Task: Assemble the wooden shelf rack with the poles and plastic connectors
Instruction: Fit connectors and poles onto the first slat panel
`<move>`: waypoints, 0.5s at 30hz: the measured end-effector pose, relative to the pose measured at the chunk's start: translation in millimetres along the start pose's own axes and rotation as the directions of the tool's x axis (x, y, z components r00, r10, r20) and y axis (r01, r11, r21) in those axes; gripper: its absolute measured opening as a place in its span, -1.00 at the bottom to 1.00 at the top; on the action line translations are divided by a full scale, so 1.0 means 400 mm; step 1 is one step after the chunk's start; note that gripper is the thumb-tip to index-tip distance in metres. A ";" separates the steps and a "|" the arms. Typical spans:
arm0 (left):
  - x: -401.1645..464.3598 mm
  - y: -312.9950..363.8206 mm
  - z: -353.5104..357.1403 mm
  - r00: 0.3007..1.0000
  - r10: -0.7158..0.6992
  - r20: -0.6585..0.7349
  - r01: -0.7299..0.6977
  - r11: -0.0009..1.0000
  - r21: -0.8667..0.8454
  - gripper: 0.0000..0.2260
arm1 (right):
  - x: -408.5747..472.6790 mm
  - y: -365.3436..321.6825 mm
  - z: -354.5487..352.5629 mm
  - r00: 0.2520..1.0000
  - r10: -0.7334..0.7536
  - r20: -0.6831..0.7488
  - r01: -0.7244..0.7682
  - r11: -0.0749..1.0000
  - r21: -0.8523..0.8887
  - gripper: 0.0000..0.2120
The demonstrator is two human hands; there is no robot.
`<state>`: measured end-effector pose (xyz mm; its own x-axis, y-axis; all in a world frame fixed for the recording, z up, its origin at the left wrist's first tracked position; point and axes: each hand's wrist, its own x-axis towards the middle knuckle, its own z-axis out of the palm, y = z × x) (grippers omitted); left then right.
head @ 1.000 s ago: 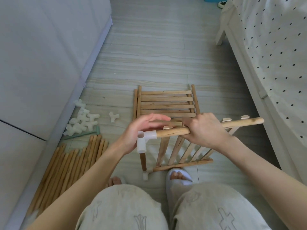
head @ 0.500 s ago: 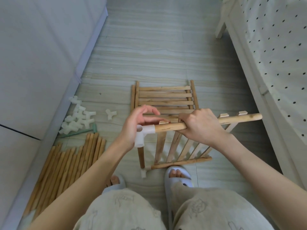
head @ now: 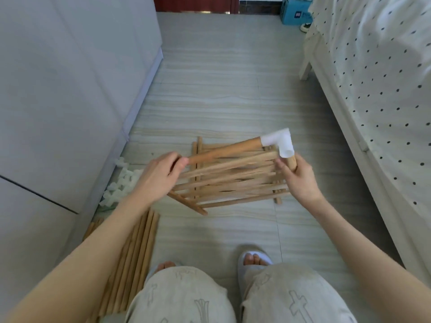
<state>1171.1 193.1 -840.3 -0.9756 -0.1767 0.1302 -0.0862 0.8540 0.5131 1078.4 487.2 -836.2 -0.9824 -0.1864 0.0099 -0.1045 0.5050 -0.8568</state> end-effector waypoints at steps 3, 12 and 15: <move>0.002 0.042 0.031 0.996 0.090 0.008 -0.090 0.985 0.148 -0.74 | -0.019 0.093 0.025 0.959 0.267 0.100 -0.265 0.964 -0.033 -0.69; 0.033 0.149 0.133 0.979 0.147 0.139 -0.187 0.919 0.347 -0.62 | -0.081 0.213 -0.037 0.828 0.510 0.233 -0.354 0.797 -0.489 -0.62; 0.045 0.149 0.112 0.965 0.168 0.202 -0.226 0.922 0.314 -0.61 | -0.087 0.155 -0.036 0.829 0.442 0.344 -0.198 0.806 -0.558 -0.66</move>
<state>1139.2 262.5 -845.4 -0.9966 0.0717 0.0408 0.0779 0.9811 0.1770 1103.9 537.3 -882.1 -0.8071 -0.2210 -0.5475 0.0245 0.9140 -0.4050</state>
